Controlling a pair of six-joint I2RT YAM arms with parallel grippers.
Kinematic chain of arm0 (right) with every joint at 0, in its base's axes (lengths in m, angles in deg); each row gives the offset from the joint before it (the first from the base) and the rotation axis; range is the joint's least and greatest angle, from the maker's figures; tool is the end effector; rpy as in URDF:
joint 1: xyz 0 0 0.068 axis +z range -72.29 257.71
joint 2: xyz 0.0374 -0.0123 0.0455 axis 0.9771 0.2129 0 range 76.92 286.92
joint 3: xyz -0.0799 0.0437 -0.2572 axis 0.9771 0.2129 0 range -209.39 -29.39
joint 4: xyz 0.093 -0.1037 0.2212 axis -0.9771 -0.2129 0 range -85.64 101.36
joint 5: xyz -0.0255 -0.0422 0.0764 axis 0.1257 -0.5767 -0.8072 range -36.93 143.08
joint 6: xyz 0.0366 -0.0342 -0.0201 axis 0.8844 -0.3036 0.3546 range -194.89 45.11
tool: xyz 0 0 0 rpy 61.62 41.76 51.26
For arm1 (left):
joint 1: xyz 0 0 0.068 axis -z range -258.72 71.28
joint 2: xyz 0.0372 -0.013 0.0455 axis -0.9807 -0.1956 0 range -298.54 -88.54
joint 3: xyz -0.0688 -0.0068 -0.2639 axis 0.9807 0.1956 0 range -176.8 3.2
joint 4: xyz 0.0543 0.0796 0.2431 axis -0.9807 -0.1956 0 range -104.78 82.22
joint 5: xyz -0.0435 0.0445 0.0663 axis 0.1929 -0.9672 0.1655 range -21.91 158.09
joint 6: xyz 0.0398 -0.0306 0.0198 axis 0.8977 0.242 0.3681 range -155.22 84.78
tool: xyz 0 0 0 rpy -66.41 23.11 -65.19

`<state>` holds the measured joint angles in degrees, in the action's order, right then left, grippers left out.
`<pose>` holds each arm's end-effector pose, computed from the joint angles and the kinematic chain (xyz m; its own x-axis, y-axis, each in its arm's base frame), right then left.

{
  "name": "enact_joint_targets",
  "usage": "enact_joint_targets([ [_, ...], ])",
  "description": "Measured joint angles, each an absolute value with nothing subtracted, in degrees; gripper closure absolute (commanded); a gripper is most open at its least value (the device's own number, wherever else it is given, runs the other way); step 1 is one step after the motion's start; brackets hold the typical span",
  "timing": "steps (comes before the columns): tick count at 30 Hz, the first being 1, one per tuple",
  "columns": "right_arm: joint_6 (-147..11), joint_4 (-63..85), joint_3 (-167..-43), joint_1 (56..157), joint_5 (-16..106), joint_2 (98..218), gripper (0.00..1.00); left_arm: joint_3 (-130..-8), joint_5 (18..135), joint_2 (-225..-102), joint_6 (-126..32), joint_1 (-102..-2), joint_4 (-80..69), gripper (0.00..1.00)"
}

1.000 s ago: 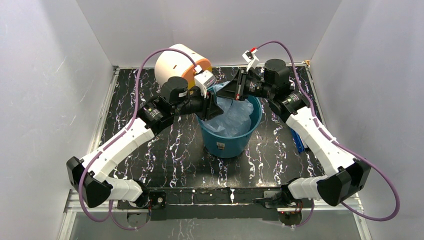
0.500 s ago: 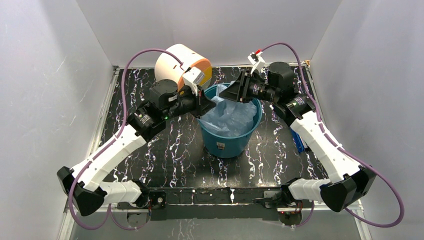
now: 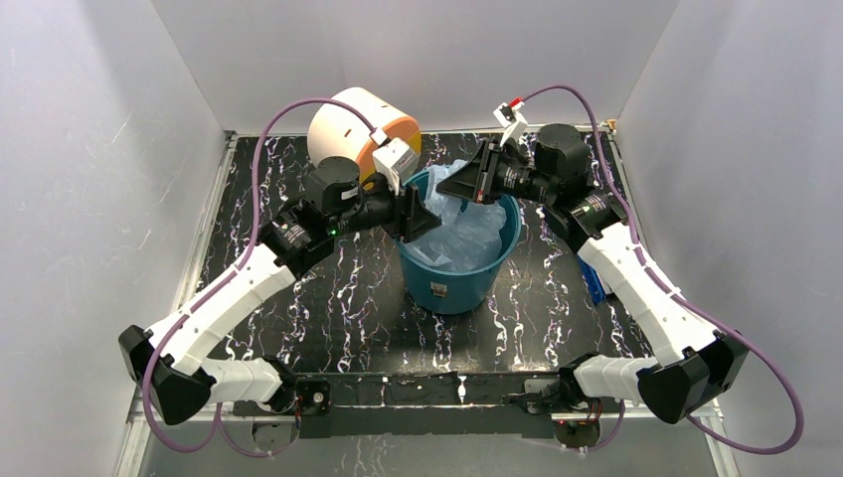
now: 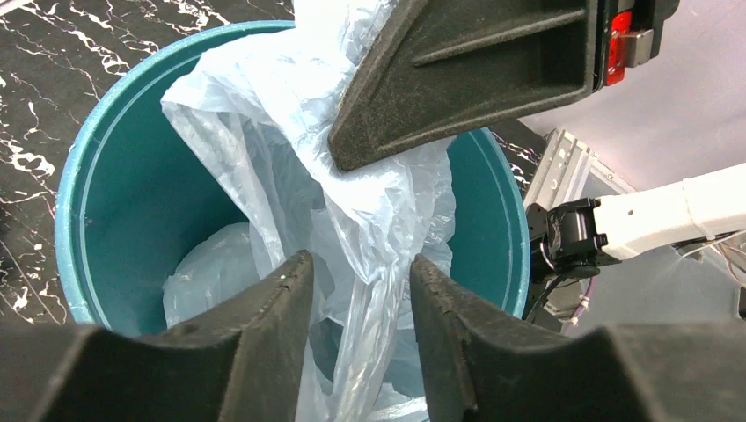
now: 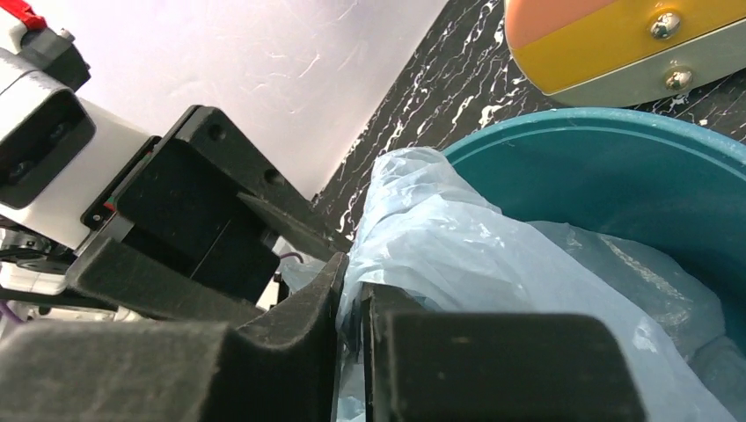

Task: Put the trash bags into the trash bin
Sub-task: Place the trash bag in the trash bin.

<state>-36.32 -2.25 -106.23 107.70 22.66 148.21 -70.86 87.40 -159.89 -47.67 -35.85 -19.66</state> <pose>0.2308 0.1541 0.4323 -0.6343 0.2547 -0.7299 -0.6008 0.4318 0.6728 0.2000 -0.2017 0.4180 -0.3040 0.0047 -0.9527 0.8355 0.4818 -0.2643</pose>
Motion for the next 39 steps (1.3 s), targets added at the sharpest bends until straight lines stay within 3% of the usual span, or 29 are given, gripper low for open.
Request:
enact_joint_targets([
  [3,-35.55,-1.55,-105.66,107.7,22.57,147.97,0.93,-70.86,87.72,-159.78,-47.78,-35.85,-19.44,0.44],
  [7,-34.79,-0.87,-105.59,107.66,21.63,148.01,0.93,-71.19,89.93,-159.63,-47.86,-35.85,-18.72,0.38],
  [19,-34.35,-0.04,-105.55,107.44,20.67,148.03,0.9,-75.29,96.93,-162.12,-49.44,-36.0,-18.26,0.39],
  [26,-34.35,-0.02,-105.55,107.35,20.67,148.03,0.89,-78.33,100.01,-162.45,-51.19,-37.27,-20.01,0.49],
  [34,-34.11,2.21,-105.44,107.33,19.69,148.03,0.9,-79.8,104.84,-164.61,-54.01,-39.76,-20.56,0.39],
  [39,-33.41,3.98,-104.54,107.33,19.21,147.92,0.9,-79.8,104.73,-165.7,-54.88,-40.83,-21.26,0.55],
])
